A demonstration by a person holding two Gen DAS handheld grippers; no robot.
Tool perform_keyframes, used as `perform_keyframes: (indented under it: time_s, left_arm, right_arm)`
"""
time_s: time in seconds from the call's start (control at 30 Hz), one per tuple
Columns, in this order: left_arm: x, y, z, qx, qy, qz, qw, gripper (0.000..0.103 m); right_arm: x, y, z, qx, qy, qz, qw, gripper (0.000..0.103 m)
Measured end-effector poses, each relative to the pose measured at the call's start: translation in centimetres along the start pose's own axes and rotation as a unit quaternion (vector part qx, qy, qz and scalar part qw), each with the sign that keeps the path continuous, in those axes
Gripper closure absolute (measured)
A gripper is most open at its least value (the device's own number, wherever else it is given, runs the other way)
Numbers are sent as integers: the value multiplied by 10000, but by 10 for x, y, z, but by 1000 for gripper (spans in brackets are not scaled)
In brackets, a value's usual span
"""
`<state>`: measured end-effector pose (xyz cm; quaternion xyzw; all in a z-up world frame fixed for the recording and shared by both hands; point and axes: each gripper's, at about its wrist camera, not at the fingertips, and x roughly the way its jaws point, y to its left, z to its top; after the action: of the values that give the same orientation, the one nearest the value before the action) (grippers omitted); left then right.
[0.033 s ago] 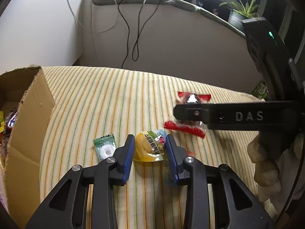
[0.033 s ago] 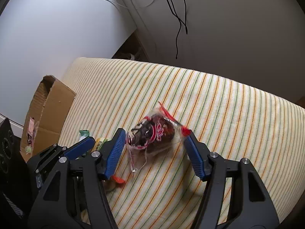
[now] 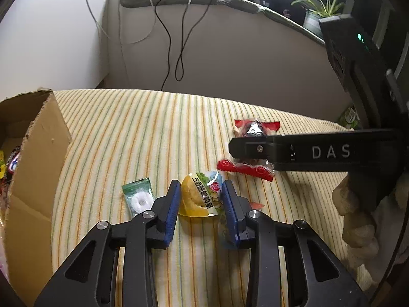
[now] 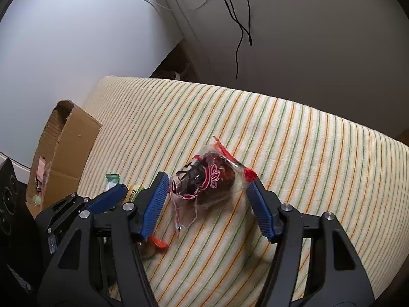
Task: Organize snacks
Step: 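Grasp the red-wrapped chocolate with the right tool while the left tool grasps the yellow-green candy, then carry both snacks over the cardboard box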
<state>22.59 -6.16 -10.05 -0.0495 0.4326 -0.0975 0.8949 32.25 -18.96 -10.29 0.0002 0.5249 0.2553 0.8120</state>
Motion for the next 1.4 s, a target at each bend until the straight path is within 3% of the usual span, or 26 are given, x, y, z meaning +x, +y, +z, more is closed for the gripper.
perform_keyframes:
  time_s: [0.3, 0.73, 1.0, 1.4]
  left_arm:
    - [-2, -1, -5, 42, -23, 27, 10000, 77]
    - [-44, -2, -10, -74, -396, -9, 9992, 77]
    - [-86, 4, -14, -105, -787, 32, 9968, 77]
    - [-140, 33, -27, -245, -1197, 304, 9920, 77]
  right_arm:
    - [-3, -4, -4, 75, 6, 52, 10000, 52]
    - [-52, -4, -19, -39, -395, 95, 9992, 53]
    - [-84, 17, -24, -238, -640, 96, 9976, 53]
    - [-99, 75, -22, -666, -857, 116, 9940, 53]
